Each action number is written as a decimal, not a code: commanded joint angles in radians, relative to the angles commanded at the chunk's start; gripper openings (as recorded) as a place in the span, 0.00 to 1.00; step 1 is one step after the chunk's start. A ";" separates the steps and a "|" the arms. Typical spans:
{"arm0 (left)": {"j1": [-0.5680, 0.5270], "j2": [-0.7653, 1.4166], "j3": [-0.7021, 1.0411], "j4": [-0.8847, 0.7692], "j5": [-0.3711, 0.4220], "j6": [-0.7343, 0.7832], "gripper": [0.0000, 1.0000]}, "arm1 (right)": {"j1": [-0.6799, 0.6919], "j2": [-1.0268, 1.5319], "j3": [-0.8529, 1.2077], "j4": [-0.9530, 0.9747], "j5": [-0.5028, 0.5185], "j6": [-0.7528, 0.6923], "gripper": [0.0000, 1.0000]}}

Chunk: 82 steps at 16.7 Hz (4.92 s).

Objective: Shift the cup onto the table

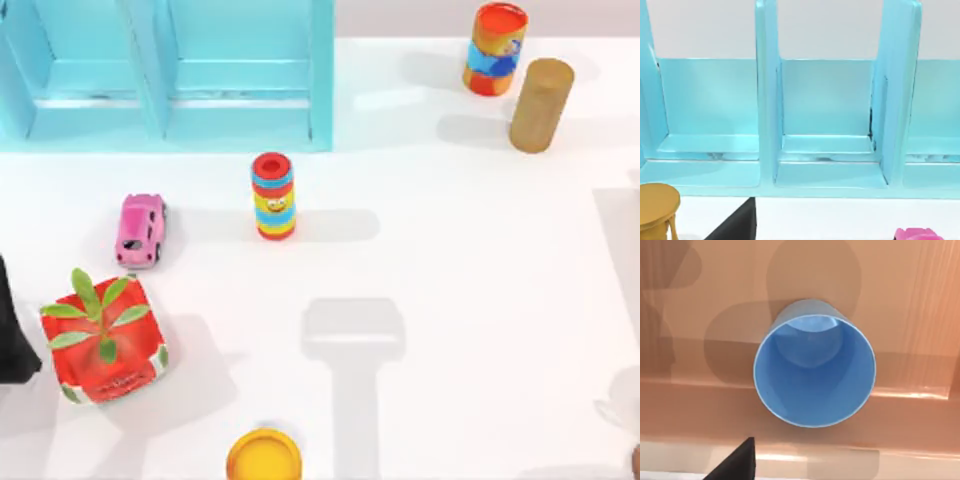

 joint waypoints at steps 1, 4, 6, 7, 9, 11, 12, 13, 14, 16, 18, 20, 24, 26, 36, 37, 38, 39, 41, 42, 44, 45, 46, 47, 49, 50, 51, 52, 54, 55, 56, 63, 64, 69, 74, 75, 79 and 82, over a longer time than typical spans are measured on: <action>0.000 0.000 0.000 0.000 0.000 0.000 1.00 | -0.009 0.017 0.016 -0.016 0.000 -0.010 1.00; 0.000 0.000 0.000 0.000 0.000 0.000 1.00 | -0.013 0.024 0.022 -0.022 0.000 -0.014 1.00; 0.000 0.000 0.000 0.000 0.000 0.000 1.00 | -0.008 0.020 0.019 -0.020 0.000 -0.013 1.00; 0.000 0.000 0.000 0.000 0.000 0.000 1.00 | -0.009 0.020 0.017 -0.017 0.000 -0.013 1.00; 0.000 0.000 0.000 0.000 0.000 0.000 1.00 | -0.010 0.022 -0.015 0.014 0.000 -0.011 1.00; 0.000 0.000 0.000 0.000 0.000 0.000 1.00 | -0.011 0.023 -0.075 0.073 0.000 -0.013 1.00; 0.000 0.000 0.000 0.000 0.000 0.000 1.00 | -0.012 0.028 -0.102 0.106 0.000 -0.013 1.00; 0.000 0.000 0.000 0.000 0.000 0.000 1.00 | -0.012 0.038 -0.131 0.144 0.000 -0.013 1.00; 0.000 0.000 0.000 0.000 0.000 0.000 1.00 | -0.010 0.051 -0.160 0.187 0.000 -0.011 1.00; 0.000 0.000 0.000 0.000 0.000 0.000 1.00 | -0.006 0.086 -0.216 0.284 0.000 -0.006 1.00; 0.000 0.000 0.000 0.000 0.000 0.000 1.00 | -0.004 0.118 -0.259 0.357 0.000 -0.004 1.00; 0.000 0.000 0.000 0.000 0.000 0.000 1.00 | -0.007 0.132 -0.281 0.389 0.000 -0.006 1.00; 0.000 0.000 0.000 0.000 0.000 0.000 1.00 | -0.007 0.132 -0.282 0.390 0.000 -0.006 1.00; 0.000 0.000 0.000 0.000 0.000 0.000 1.00 | -0.007 0.132 -0.282 0.390 0.000 -0.006 0.85; 0.000 0.000 0.000 0.000 0.000 0.000 1.00 | -0.007 0.132 -0.282 0.390 0.000 -0.006 0.10; 0.000 0.000 0.000 0.000 0.000 0.000 1.00 | -0.007 0.132 -0.282 0.390 0.000 -0.006 0.02; 0.000 0.000 0.000 0.000 0.000 0.000 1.00 | -0.007 0.132 -0.282 0.390 0.000 -0.006 0.00; 0.000 0.000 0.000 0.000 0.000 0.000 1.00 | -0.007 0.132 -0.282 0.390 0.000 -0.006 0.00; 0.000 0.000 0.000 0.000 0.000 0.000 1.00 | -0.007 0.132 -0.282 0.390 0.000 -0.006 0.00; 0.000 0.000 0.000 0.000 0.000 0.000 1.00 | -0.007 0.132 -0.282 0.390 0.000 -0.006 0.00; 0.000 0.000 0.000 0.000 0.000 0.000 1.00 | -0.007 0.132 -0.282 0.390 0.000 -0.006 0.00; 0.000 0.000 0.000 0.000 0.000 0.000 1.00 | -0.007 0.132 -0.282 0.390 0.000 -0.006 0.00; 0.000 0.000 0.000 0.000 0.000 0.000 1.00 | -0.007 0.131 -0.281 0.390 0.000 -0.006 0.00; 0.000 0.000 0.000 0.000 0.000 0.000 1.00 | -0.006 0.131 -0.281 0.390 0.000 -0.006 0.00; 0.000 0.000 0.000 0.000 0.000 0.000 1.00 | 0.013 0.120 -0.272 0.391 -0.001 0.001 0.00; 0.000 0.000 0.000 0.000 0.000 0.000 1.00 | 0.031 0.110 -0.263 0.390 -0.002 0.007 0.00; 0.000 0.000 0.000 0.000 0.000 0.000 1.00 | 0.053 0.099 -0.253 0.388 -0.004 0.014 0.00; 0.000 0.000 0.000 0.000 0.000 0.000 1.00 | 0.077 0.086 -0.242 0.385 -0.007 0.023 0.00; 0.000 0.000 0.000 0.000 0.000 0.000 1.00 | 0.129 0.056 -0.219 0.372 -0.013 0.049 0.00; 0.000 0.000 0.000 0.000 0.000 0.000 1.00 | 0.155 0.039 -0.207 0.360 -0.016 0.065 0.00; 0.000 0.000 0.000 0.000 0.000 0.000 1.00 | 0.183 0.021 -0.195 0.344 -0.019 0.083 0.00; 0.000 0.000 0.000 0.000 0.000 0.000 1.00 | 0.325 -0.110 -0.143 0.117 -0.015 0.248 0.00; 0.000 0.000 0.000 0.000 0.000 0.000 1.00 | 0.334 -0.125 -0.142 0.084 -0.012 0.271 0.00; 0.000 0.000 0.000 0.000 0.000 0.000 1.00 | 0.353 -0.168 -0.141 -0.044 0.001 0.347 0.00; 0.000 0.000 0.000 0.000 0.000 0.000 1.00 | 0.349 -0.164 -0.143 -0.047 0.000 0.349 0.00; 0.000 0.000 0.000 0.000 0.000 0.000 1.00 | 0.350 -0.164 -0.141 -0.047 0.000 0.351 0.00; 0.000 0.000 0.000 0.000 0.000 0.000 1.00 | 0.448 -0.139 -0.042 -0.043 -0.011 0.457 0.00; 0.000 0.000 0.000 0.000 0.000 0.000 1.00 | 0.614 -0.083 0.107 -0.045 -0.029 0.647 0.00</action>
